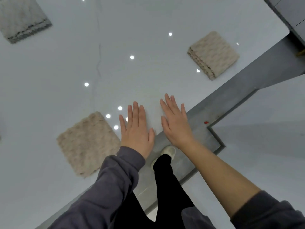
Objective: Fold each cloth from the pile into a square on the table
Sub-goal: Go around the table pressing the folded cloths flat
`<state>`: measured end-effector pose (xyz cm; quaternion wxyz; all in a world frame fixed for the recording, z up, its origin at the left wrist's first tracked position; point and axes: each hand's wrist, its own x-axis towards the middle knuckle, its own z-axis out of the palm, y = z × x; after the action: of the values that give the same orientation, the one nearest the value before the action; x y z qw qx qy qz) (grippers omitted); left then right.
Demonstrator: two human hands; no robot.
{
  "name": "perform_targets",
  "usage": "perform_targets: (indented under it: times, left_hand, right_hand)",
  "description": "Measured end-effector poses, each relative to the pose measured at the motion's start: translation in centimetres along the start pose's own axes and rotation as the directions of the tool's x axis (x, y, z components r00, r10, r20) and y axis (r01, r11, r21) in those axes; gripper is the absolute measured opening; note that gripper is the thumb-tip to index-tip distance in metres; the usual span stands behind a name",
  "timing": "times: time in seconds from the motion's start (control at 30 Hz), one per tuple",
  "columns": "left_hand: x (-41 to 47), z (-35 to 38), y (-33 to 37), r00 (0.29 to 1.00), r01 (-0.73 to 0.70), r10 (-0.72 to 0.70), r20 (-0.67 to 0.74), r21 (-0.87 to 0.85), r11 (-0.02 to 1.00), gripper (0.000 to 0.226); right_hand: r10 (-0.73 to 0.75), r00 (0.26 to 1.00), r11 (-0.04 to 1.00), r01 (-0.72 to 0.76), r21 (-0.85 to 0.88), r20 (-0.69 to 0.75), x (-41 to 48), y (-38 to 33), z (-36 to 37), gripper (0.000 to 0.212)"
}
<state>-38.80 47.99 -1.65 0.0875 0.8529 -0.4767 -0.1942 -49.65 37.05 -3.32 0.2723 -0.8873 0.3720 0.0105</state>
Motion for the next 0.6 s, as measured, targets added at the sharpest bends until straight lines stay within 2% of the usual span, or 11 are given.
perform_targets:
  times: [0.27,0.6]
  left_hand:
    - [4.7,2.9,11.8,1.000,0.017,-0.019,-0.010,-0.133,0.991,0.076]
    - [12.5,4.1,17.3,1.000,-0.024,0.026,0.013,-0.143,0.989,0.074]
  right_hand:
    - [-0.026,0.999,0.999,0.027,0.022,-0.023,2.0,9.6,-6.8,0.053]
    - [-0.036,0.998,0.999,0.037,0.007,-0.054,6.8,17.3,-11.8,0.054]
